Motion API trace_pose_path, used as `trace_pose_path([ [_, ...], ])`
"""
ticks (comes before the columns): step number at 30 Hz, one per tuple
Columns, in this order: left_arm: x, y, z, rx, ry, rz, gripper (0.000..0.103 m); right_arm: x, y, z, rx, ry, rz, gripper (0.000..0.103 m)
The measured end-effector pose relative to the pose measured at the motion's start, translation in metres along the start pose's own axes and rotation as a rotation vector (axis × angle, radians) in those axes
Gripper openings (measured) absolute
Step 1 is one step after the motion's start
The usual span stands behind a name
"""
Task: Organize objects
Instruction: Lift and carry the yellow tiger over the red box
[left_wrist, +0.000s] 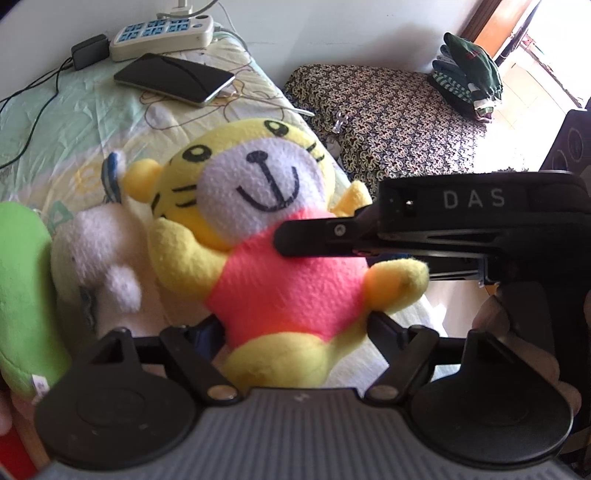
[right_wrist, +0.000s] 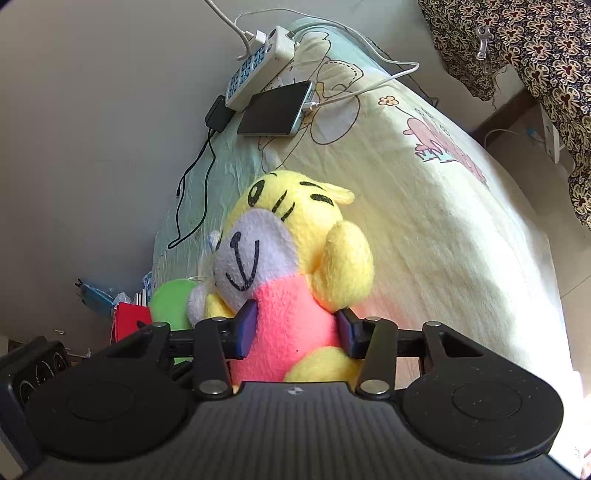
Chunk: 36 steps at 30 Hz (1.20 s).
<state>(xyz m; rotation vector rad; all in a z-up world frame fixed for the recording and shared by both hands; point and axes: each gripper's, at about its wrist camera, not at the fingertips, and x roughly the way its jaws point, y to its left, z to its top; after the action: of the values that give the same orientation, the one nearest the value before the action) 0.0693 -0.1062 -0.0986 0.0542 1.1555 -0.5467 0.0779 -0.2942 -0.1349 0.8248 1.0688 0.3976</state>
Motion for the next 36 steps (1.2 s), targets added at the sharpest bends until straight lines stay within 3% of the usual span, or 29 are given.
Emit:
trace_pose_path([
  [9, -0.023, -0.021, -0.024, 0.056, -0.023, -0.015, 0.080, -0.028, 0.007, -0.031, -0.008, -0.052, -0.019, 0.048],
  [18, -0.062, -0.030, -0.044, 0.095, -0.120, 0.023, 0.080, -0.048, 0.033, -0.051, -0.072, -0.113, 0.010, 0.048],
  [30, -0.129, 0.005, -0.072, 0.079, -0.246, 0.076, 0.080, -0.040, 0.098, -0.083, -0.183, -0.146, 0.059, 0.048],
  [36, -0.167, 0.041, -0.088, 0.073, -0.288, 0.100, 0.080, -0.022, 0.140, -0.105, -0.209, -0.155, 0.083, 0.048],
])
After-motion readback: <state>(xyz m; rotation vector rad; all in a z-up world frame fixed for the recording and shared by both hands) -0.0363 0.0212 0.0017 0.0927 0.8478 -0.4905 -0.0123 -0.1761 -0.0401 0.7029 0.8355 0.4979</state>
